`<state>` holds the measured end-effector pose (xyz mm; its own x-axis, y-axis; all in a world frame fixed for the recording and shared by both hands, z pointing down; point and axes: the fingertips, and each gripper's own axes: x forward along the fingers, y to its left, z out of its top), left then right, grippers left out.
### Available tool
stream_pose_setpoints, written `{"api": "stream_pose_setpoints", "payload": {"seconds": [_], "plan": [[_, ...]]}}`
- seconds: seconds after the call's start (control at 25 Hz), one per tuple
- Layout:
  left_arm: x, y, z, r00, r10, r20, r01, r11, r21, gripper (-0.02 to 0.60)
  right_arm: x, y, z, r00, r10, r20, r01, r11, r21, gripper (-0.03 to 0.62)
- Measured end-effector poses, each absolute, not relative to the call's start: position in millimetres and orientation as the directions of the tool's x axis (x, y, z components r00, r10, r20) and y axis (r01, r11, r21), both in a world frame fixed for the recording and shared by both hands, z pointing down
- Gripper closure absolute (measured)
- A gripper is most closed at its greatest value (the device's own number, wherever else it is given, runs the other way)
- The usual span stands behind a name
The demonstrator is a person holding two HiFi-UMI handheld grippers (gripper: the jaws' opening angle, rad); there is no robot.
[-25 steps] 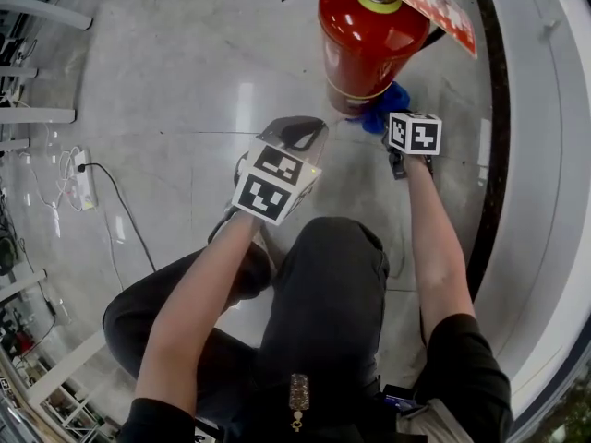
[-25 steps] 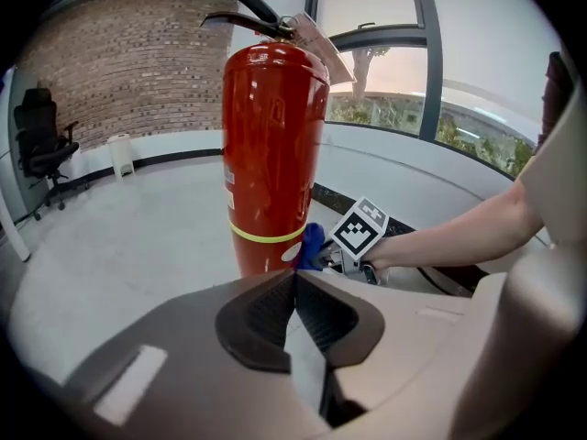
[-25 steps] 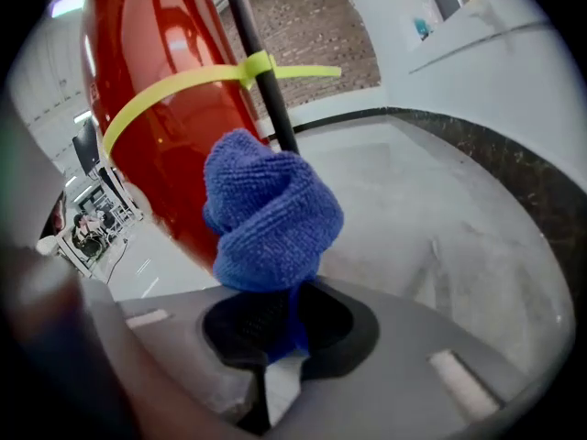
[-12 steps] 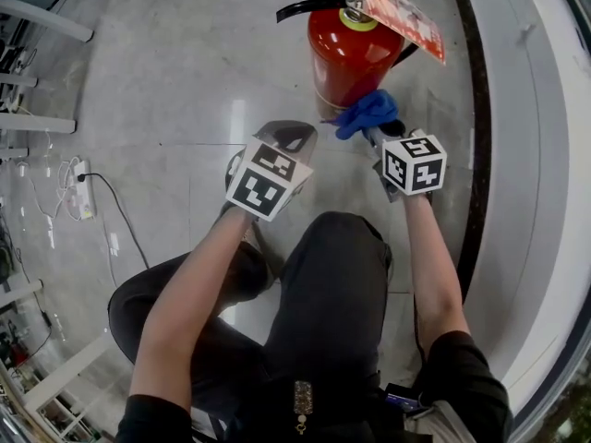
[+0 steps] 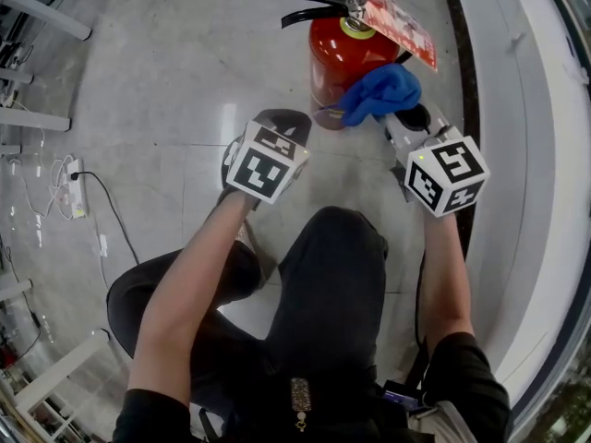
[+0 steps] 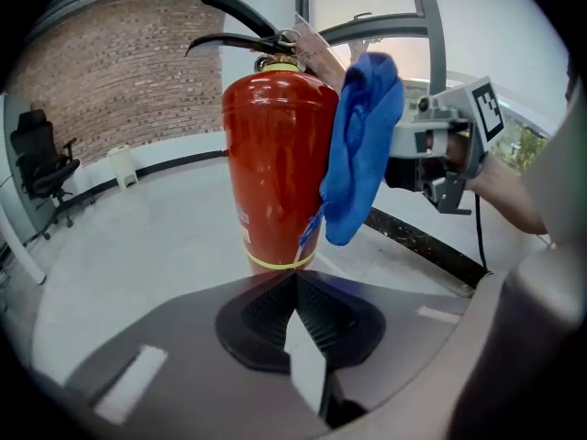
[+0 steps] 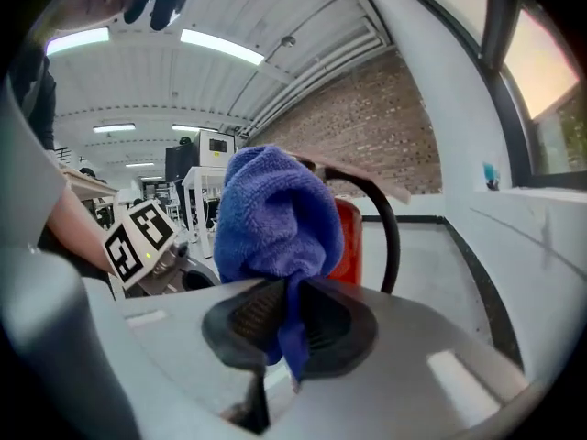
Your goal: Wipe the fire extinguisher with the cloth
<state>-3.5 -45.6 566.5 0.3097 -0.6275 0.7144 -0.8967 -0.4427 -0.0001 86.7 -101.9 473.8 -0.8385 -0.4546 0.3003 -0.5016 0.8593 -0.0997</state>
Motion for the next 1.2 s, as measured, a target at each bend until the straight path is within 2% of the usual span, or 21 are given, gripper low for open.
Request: {"api": "stream_pose_setpoints", "payload": {"seconds": [0.16, 0.4, 0.8, 1.0, 1.2], "plan": [[-1, -49, 573, 0.308, -0.627, 0.715, -0.907, -0.420, 0.022, 0.574, 74, -92, 471, -0.863, -0.409, 0.295, -0.450, 0.889, -0.084, 0.560], [-14, -36, 589, 0.290, -0.614, 0.734, -0.921, -0.388, 0.039, 0.574, 51, -83, 572, -0.826, -0.322, 0.463, -0.432, 0.889, -0.152, 0.560], [-57, -7, 604, 0.242, -0.612, 0.753, -0.944, -0.329, 0.036, 0.574, 32, -80, 742, -0.661, -0.318, 0.680, -0.606, 0.760, -0.234, 0.560], [-78, 11, 602, 0.219, -0.613, 0.759, -0.948, -0.317, 0.019, 0.574, 7, -80, 769, -0.622, -0.375, 0.688, -0.722, 0.615, -0.318, 0.560], [-88, 15, 602, 0.223, -0.600, 0.769, -0.934, -0.357, -0.008, 0.574, -4, -86, 755, -0.597, -0.464, 0.654, -0.789, 0.485, -0.377, 0.560]]}}
